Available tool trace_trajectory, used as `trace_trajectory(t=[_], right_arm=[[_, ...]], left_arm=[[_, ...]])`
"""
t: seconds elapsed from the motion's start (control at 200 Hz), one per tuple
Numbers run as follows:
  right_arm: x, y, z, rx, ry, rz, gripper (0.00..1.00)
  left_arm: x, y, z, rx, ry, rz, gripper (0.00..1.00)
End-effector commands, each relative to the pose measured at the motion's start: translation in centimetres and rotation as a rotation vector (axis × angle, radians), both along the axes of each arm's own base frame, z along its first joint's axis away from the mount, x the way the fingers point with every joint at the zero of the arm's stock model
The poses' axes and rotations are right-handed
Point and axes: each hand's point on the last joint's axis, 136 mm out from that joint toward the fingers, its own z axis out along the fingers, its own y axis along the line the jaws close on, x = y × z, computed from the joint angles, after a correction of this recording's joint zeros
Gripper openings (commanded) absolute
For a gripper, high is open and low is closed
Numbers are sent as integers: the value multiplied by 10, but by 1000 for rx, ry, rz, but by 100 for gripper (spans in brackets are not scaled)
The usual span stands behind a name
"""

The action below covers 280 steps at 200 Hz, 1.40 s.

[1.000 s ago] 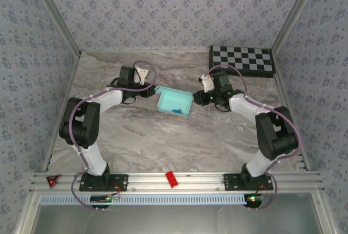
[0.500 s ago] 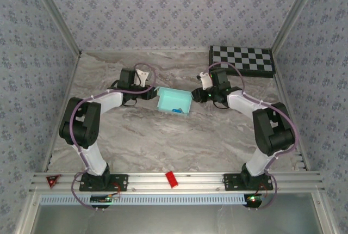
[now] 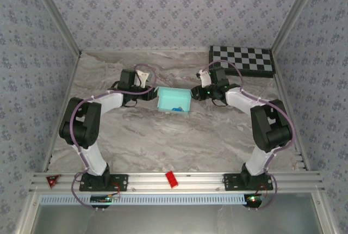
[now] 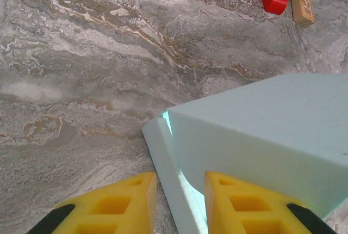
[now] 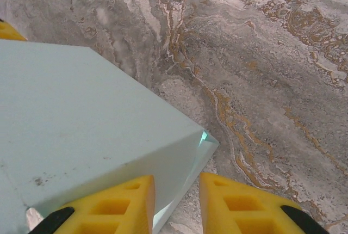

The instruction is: Fold the paper box

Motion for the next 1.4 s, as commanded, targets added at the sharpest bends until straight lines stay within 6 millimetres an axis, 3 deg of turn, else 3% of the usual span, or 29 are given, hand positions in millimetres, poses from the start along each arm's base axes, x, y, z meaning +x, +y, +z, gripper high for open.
trace_trajectory(t=[0.0, 0.415, 1.129, 1.394], right_arm=[[6, 3, 0, 19, 46, -56, 28], [16, 9, -3, 84, 95, -154, 28], [12, 28, 1, 150, 161, -112, 28], [7, 29, -9, 128, 172, -108, 28]], left_arm=[[-7, -8, 7, -24, -12, -17, 29], [-12, -8, 5, -32, -10, 2, 29], [-9, -8, 4, -18, -14, 17, 29], [-11, -7, 1, -10, -9, 15, 29]])
